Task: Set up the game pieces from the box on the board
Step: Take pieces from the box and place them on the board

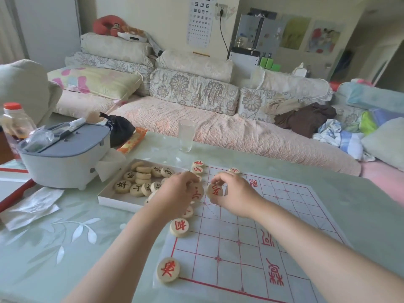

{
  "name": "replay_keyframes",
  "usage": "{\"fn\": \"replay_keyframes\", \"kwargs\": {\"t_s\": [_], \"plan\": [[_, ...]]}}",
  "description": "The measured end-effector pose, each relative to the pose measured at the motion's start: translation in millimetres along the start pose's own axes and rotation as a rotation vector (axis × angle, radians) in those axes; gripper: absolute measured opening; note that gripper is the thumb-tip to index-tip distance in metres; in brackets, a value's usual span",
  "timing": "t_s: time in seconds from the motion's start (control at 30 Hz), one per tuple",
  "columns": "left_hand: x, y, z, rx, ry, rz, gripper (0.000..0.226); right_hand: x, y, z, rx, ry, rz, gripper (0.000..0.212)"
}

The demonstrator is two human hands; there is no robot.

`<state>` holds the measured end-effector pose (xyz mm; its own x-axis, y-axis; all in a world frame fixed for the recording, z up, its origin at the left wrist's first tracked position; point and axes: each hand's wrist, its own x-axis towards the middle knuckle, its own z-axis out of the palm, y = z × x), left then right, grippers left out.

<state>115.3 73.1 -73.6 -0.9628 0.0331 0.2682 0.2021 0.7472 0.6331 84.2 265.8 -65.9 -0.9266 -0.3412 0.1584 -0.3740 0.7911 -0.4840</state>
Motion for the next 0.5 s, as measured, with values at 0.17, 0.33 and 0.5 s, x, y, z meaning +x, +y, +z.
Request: {"fn": "replay_keyframes", "kwargs": {"t_s": [0.17, 0.33, 0.5], "plan": [[-11.4, 31.9, 41.9, -0.037, -0.308, 0.049, 0.019, -49.9, 48.4, -18.8, -0.027, -0.040, 0.107, 0.036], [-19.8, 50.2, 68.6, 0.017, -0.429, 0.104, 0.013, -80.3, 70.5, -20.2, 0.011, -0.051, 0.152, 0.037], [-22.5, 53.6, 81.1, 0.078, -0.461, 0.115, 0.023, -91.4, 72.3, -15.2, 0.043, -0.055, 0.131, 0.035]]}}
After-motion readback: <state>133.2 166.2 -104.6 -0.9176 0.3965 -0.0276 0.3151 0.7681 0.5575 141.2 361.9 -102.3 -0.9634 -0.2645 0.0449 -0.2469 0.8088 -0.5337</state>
